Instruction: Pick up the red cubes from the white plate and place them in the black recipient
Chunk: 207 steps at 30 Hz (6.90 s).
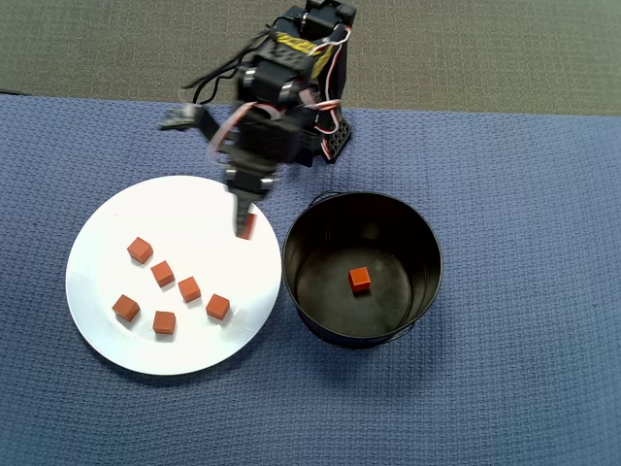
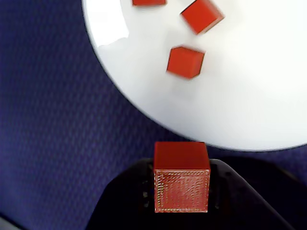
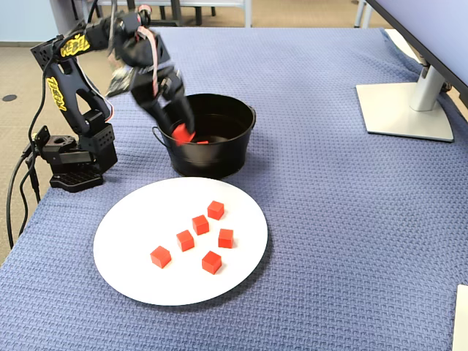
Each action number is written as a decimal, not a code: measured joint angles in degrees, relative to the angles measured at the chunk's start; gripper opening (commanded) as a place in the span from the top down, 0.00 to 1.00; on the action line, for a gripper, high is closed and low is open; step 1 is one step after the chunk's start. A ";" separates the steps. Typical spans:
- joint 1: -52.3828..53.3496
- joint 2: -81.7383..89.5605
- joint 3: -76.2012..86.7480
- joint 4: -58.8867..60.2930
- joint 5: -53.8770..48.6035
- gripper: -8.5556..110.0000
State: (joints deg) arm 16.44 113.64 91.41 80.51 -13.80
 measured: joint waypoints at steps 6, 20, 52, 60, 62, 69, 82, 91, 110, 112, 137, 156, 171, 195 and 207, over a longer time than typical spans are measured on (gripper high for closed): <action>-16.44 1.76 7.38 -5.54 6.86 0.90; -18.19 -2.72 10.28 -9.49 7.03 0.74; 11.87 -50.36 -20.92 -6.50 5.01 0.73; 6.24 -52.38 -23.91 -4.13 7.73 0.74; 5.10 -52.38 -23.91 -4.04 8.53 0.74; 3.96 -54.40 -23.99 -3.60 9.32 0.75; 5.27 -61.35 -32.26 -3.52 7.47 0.79; 5.80 -62.40 -33.66 -2.64 5.98 0.89; 7.91 -34.45 -19.60 -2.72 6.59 0.93; 7.29 -29.00 -18.02 -2.64 7.73 0.93; -22.32 -9.76 0.70 -6.50 14.68 0.70; 12.04 -43.42 -28.30 -2.64 -12.66 0.71; 14.68 -64.86 -47.37 -0.88 -15.21 0.72; 15.73 -81.74 -68.03 2.29 -16.17 0.77; 15.82 -83.50 -71.89 2.29 -14.33 0.93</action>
State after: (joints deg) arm 32.26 30.15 19.51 82.79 -28.12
